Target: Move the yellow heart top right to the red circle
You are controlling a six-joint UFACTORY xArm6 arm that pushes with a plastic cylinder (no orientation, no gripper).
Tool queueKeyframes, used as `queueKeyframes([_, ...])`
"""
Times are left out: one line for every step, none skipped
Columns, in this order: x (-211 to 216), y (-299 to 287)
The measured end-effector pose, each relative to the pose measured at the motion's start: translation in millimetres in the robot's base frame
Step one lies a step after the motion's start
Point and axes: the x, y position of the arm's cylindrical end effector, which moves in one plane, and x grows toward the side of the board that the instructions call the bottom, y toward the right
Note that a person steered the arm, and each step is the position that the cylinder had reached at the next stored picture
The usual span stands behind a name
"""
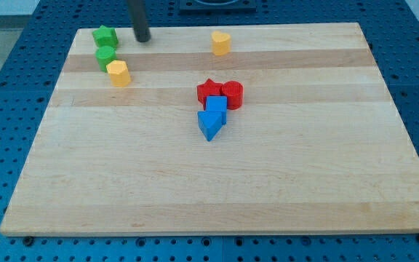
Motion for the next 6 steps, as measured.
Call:
queueKeyframes([2, 52])
queueKeyframes([8, 100])
queueKeyframes([19, 149])
queueKeyframes([37, 191])
queueKeyframes([70, 232])
queueKeyframes([93, 247])
